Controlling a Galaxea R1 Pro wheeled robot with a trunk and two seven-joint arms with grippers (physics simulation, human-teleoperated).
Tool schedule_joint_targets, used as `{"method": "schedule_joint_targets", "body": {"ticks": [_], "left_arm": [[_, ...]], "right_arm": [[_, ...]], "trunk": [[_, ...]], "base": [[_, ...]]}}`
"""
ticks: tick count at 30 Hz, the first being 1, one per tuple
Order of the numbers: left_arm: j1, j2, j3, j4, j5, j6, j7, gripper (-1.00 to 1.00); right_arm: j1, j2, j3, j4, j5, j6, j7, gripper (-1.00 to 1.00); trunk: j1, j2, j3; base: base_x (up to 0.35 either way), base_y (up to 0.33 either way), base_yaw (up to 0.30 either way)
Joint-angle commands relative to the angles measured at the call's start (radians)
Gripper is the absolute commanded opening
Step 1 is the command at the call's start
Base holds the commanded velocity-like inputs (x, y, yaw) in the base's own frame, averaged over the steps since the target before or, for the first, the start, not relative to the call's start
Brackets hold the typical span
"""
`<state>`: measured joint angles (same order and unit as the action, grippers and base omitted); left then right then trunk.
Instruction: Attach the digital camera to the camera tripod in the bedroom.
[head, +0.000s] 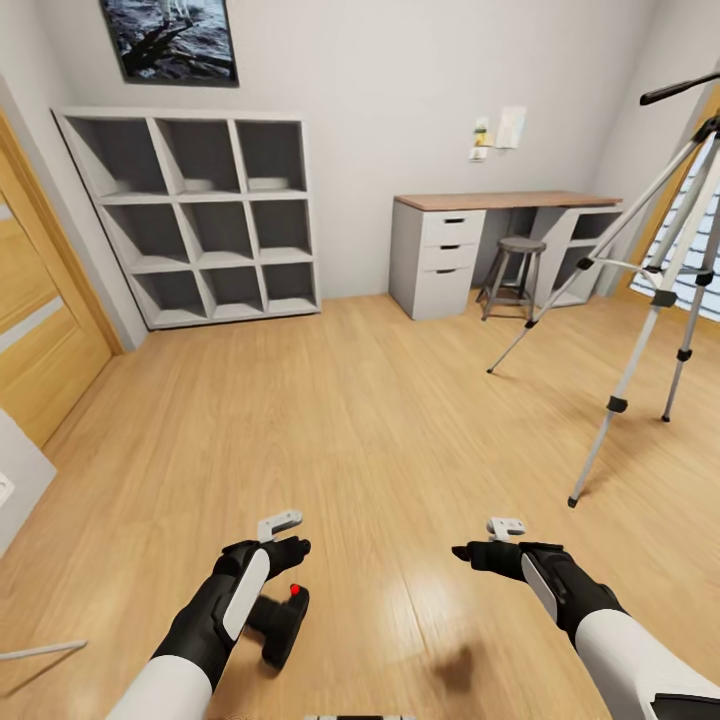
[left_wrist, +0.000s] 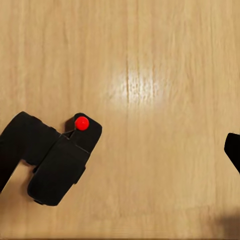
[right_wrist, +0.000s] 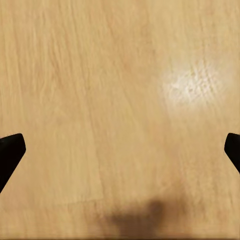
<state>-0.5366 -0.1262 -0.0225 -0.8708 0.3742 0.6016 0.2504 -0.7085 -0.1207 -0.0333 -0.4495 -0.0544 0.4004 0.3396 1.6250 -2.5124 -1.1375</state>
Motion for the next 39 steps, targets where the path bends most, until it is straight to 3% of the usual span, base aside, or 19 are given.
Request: {"method": "schedule_joint_targets", "body": {"ticks": [1,14,34,38,39], "left_arm": [[0.0,0.0,-0.002,-0.001,0.01,0.003,0.009,1.0],[0.0,0.001,-0.002,0.002,0.0,0.001,0.01,1.0],[0.0,0.027,-0.004,0.006,-0.001,0.001,0.014,1.0],[0.0,0.028,-0.004,0.006,-0.001,0.001,0.03,1.0],[0.0,0.028,-0.004,0.006,0.0,0.001,0.059,1.0]], "right_arm": [[0.0,0.0,-0.004,-0.002,-0.006,0.008,0.002,1.0],[0.0,0.0,-0.004,-0.002,-0.007,0.008,0.002,1.0],[0.0,0.001,-0.004,0.0,-0.007,0.008,0.002,1.0],[0.0,0.001,-0.004,0.0,-0.007,0.007,0.002,1.0],[0.0,0.001,-0.004,0.0,-0.007,0.008,0.0,1.0]], "trunk": [[0.0,-0.001,-0.005],[0.006,-0.004,-0.055],[0.015,-0.008,-0.132],[0.017,-0.009,-0.148],[0.017,-0.01,-0.152]], "base": [[0.0,0.0,0.0],[0.0,0.0,0.0],[0.0,0.0,0.0],[0.0,0.0,0.0],[0.0,0.0,0.0]]}}
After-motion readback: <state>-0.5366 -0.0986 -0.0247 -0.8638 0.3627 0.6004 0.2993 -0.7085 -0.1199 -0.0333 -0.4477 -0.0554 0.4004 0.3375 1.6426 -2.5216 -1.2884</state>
